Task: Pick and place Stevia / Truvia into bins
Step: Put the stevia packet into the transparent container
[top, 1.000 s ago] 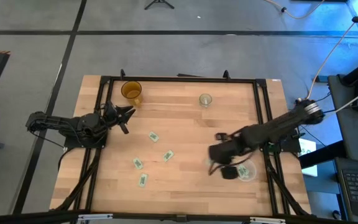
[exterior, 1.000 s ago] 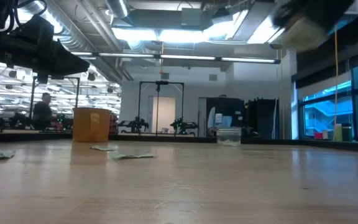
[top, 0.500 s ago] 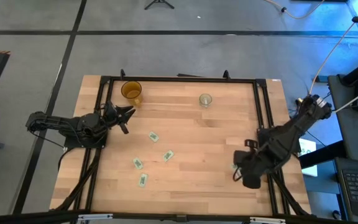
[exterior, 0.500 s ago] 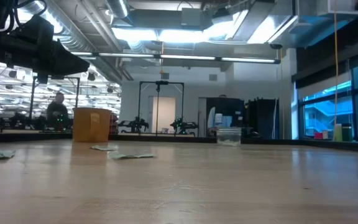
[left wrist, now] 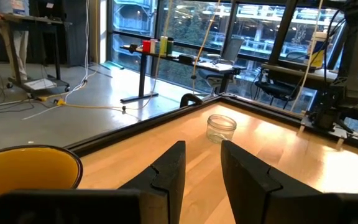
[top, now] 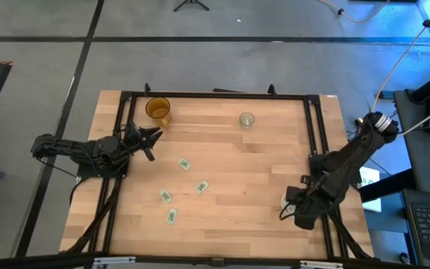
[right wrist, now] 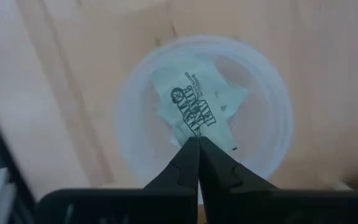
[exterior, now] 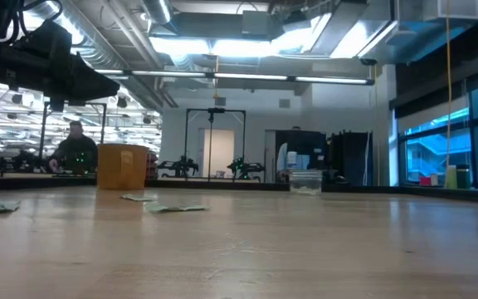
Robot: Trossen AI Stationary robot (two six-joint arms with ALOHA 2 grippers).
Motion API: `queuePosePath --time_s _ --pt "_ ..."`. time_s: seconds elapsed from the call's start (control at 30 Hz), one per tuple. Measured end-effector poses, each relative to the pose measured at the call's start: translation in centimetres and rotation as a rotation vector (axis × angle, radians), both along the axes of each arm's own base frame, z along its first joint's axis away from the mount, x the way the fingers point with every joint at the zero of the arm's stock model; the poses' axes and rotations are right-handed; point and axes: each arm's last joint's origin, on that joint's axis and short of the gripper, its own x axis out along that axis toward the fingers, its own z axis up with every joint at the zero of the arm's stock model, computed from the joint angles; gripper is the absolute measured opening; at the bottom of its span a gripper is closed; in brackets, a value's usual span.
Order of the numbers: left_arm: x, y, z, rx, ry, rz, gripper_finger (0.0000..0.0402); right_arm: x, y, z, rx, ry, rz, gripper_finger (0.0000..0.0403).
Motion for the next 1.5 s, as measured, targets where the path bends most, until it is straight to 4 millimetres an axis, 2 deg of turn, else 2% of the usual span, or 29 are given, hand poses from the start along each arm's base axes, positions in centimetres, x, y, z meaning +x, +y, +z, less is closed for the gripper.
queuePosePath --time_s 0.23,0.87,0.97,1.2,1.37,1.5 --pt "0.0 0.0 0.0 -0.001 -0.001 0.0 0.0098 -0.6 -0.7 -1.7 -0.033 0.035 -0.043 0.0006" --pt "0.0 0.0 0.0 -0.001 -0.002 0.0 0.0098 -0.7 -0.8 -1.9 -0.031 0.044 -0.039 0.0007" --pt "0.0 0.0 0.0 -0.001 -0.002 0.0 0.0098 -0.7 -0.8 -1.9 -0.031 0.044 -0.039 0.002" --pt "0.0 0.0 0.0 -0.001 -0.003 0.0 0.0098 -0.8 -0.8 -1.9 -0.019 0.074 -0.036 0.0083" --pt "0.0 0.0 0.0 -0.001 -0.004 0.0 0.0098 -1.3 -0.9 -0.6 -0.007 0.209 -0.035 0.01" --pt "0.0 0.0 0.1 -0.002 -0.008 0.0 0.0098 -1.0 -0.7 1.8 -0.059 0.186 -0.026 0.0099"
